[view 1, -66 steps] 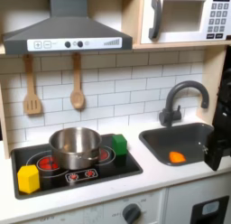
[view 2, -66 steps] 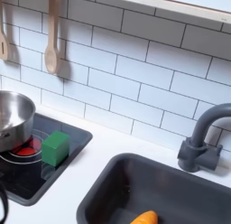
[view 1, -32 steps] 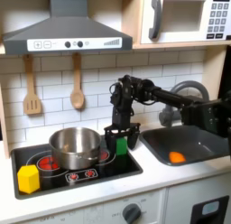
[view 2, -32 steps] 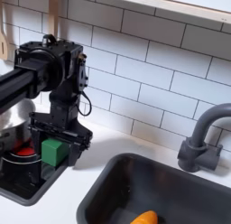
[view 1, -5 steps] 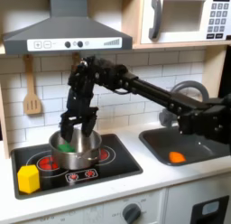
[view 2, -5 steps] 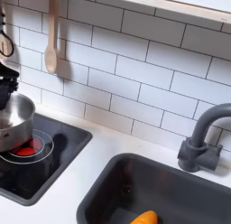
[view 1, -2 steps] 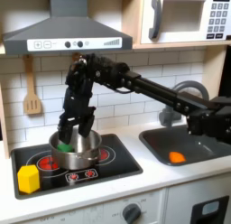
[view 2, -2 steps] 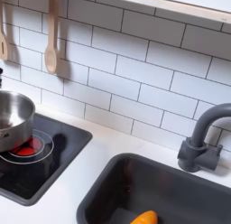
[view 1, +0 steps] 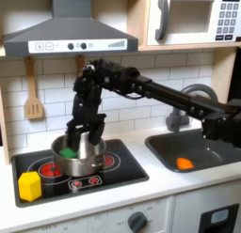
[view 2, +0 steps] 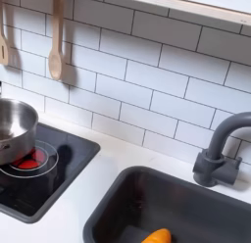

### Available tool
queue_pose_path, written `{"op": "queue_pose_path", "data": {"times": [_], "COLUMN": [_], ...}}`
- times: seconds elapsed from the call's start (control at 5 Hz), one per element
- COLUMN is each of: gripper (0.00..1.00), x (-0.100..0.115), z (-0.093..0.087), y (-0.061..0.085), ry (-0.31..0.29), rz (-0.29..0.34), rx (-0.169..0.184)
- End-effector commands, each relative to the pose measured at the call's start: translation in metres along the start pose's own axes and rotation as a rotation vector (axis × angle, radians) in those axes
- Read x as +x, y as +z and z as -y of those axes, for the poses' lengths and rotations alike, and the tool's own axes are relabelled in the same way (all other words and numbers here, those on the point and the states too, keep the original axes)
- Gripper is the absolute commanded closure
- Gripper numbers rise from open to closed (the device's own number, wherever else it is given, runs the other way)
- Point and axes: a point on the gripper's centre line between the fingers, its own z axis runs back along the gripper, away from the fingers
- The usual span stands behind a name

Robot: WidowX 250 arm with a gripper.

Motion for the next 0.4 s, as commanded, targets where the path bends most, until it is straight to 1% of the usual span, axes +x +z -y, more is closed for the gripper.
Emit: {"op": "queue_pose_path", "data": {"times": [0.0, 0.2], "gripper": [0.00, 0.00], "x": [0.0045, 0.0057], "z": [0.0344, 0.0354], "y": [-0.0018, -0.0033], "ry": [-0.163, -0.183], "rz": [0.027, 0.034], "rx": [-0.046, -0.058]}}
